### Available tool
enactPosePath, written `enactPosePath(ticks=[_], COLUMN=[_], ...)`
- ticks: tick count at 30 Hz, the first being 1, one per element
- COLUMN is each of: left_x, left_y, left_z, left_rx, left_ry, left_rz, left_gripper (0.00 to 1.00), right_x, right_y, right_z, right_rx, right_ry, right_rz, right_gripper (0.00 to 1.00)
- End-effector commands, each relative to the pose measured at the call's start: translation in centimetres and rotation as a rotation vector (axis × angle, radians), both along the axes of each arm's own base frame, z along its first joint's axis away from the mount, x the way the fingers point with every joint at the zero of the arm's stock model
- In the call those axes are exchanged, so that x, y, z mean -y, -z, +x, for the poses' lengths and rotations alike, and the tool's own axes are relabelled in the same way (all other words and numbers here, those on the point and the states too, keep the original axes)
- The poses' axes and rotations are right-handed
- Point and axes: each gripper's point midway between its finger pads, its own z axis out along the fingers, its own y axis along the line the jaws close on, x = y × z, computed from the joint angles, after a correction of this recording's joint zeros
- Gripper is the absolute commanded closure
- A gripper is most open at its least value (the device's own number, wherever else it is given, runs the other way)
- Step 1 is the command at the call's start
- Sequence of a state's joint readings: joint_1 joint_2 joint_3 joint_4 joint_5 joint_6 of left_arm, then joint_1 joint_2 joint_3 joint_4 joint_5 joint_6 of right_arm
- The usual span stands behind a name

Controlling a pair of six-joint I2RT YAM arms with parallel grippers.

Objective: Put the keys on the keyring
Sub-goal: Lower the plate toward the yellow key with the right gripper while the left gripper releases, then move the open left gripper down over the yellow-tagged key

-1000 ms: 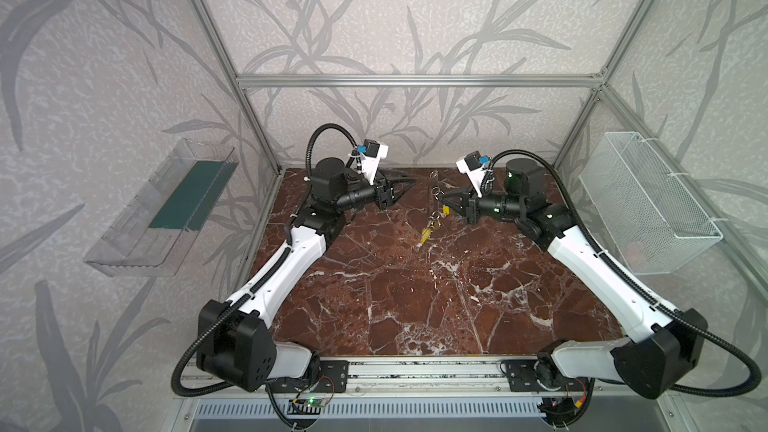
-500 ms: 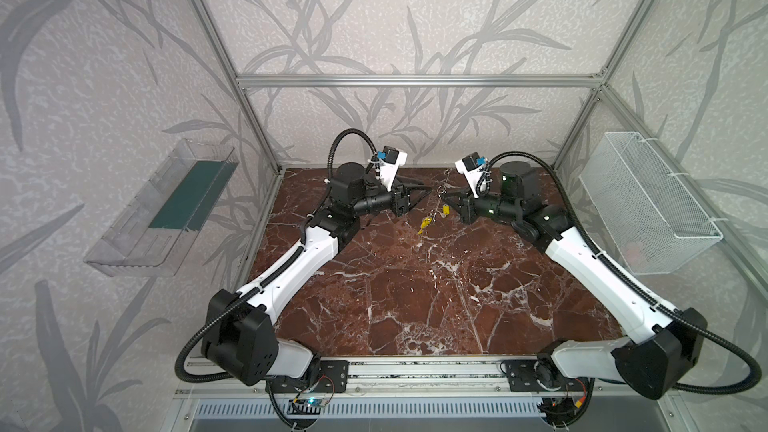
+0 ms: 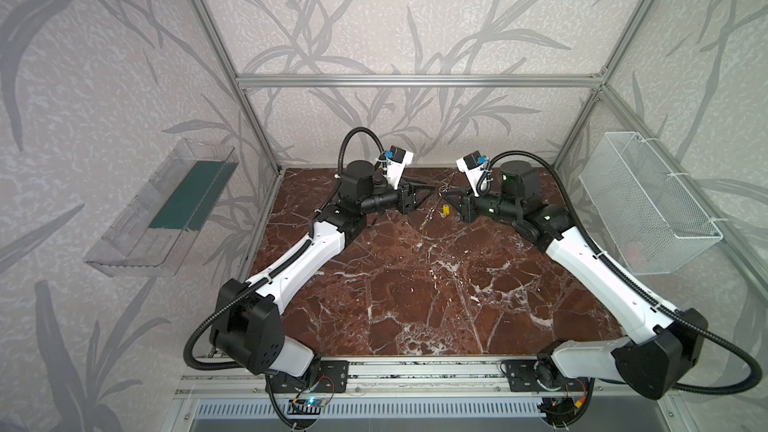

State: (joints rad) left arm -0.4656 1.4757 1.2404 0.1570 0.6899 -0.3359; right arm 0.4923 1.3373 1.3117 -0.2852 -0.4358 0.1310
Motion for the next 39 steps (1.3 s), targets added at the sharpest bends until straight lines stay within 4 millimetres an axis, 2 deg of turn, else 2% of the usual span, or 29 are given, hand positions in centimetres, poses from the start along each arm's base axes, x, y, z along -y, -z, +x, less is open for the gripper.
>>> enactPosePath(ticks=[1,6,8,10,16,20,24,29,34,39], left_x=[-1.7,-4.3,-5.5,-6.6,-7.4,-8.4,-8.2,-8.4,-6.3,-2.9], left_y=[0.6,3.0,3.8,4.4,5.2,5.3,5.9,8.6,12.3,16.0], left_z=[2.2,4.0,4.5,4.7,4.3,4.4,4.3,5.0,6.0,7.2], left_rx=[-0.039,-0.105,-0.130,-0.155,-0.177,-0.240,-0.248,-0.298,-0.359,-0.382], left_ry=[-0.158,-0.328,-0.390,-0.433,-0.419,-0.464,-0.426,-0.454,-0.426,-0.382], left_rz=[0.075,0.227,0.272,0.312,0.383,0.322,0.325,0.373,0.424,0.485], left_gripper=[0.48,0.25,0.21,0.11,0.01,0.01,0.01,0.10,0.23,0.29], right_x=[0.7,3.0,3.9,4.7,5.0,4.9,4.9,5.4,7.3,8.9], right_y=[-2.3,-1.4,-1.2,-1.0,-0.6,-0.8,-0.6,0.0,0.8,1.3], right_z=[-0.1,1.2,1.4,1.6,1.6,1.4,1.3,1.1,1.0,0.2], right_rx=[0.064,0.065,0.075,0.084,0.073,0.069,0.059,0.039,-0.017,-0.040], right_ry=[0.044,0.188,0.237,0.272,0.285,0.282,0.278,0.294,0.337,0.367], right_rz=[0.009,-0.069,-0.100,-0.124,-0.132,-0.117,-0.118,-0.116,-0.063,-0.055], right_gripper=[1.00,1.00,1.00,1.00,1.00,1.00,1.00,1.00,1.00,1.00])
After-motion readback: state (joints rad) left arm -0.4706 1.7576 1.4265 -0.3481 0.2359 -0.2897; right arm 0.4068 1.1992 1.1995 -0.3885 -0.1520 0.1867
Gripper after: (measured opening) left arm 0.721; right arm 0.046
